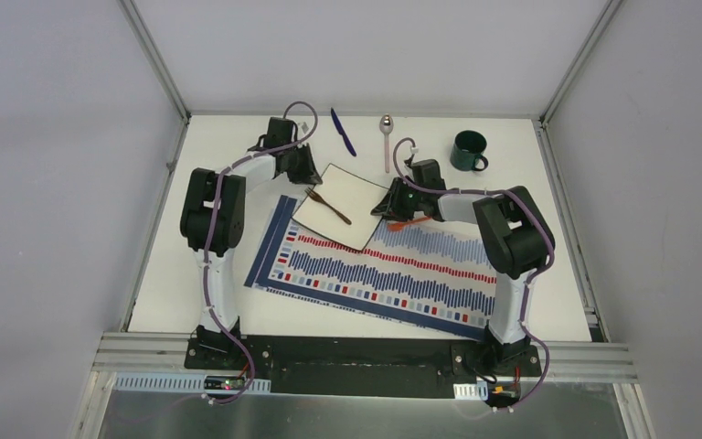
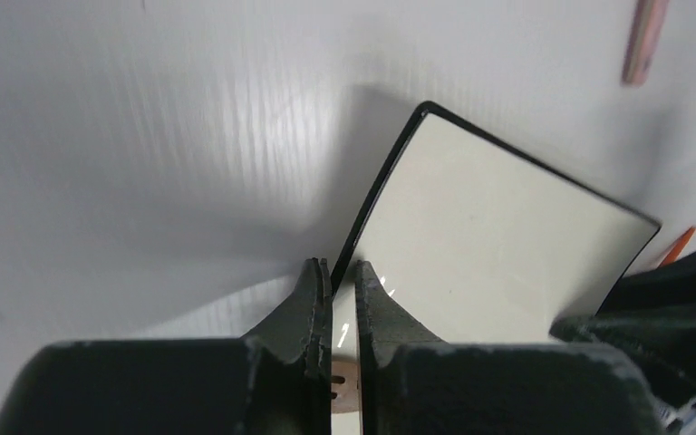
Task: Set the dinner table for one person
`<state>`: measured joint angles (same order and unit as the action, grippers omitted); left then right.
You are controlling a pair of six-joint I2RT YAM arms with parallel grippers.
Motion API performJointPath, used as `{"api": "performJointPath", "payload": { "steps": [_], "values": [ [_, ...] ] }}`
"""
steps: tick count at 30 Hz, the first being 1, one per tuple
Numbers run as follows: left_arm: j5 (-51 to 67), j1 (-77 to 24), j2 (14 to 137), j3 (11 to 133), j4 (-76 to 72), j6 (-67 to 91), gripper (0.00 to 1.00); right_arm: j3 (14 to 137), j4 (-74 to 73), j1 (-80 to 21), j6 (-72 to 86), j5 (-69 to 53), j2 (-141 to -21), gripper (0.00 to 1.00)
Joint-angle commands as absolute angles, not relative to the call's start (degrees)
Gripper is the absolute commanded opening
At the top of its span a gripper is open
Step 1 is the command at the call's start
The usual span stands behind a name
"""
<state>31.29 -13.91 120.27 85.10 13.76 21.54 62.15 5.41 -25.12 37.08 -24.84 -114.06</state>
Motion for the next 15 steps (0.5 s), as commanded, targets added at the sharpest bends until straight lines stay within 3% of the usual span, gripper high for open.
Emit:
{"api": "performJointPath", "payload": {
  "steps": [1,5,15],
  "values": [
    [60.72,-24.72,123.12,83.65,-12.27,39.0,0.01,63.11,7.38,-40.16,30.53,-39.02,-120.16,0.0],
    [63.24,-24.61,124.63,81.54,-19.84,43.04,0.06,63.01,7.3,-40.34,30.49,-39.01,-120.53,0.0],
    [65.39,-24.61,123.59,74.84,-24.83,45.69,0.01,64.15,5.72,-40.34,29.35,-38.38,-121.55,0.0]
  ]
}}
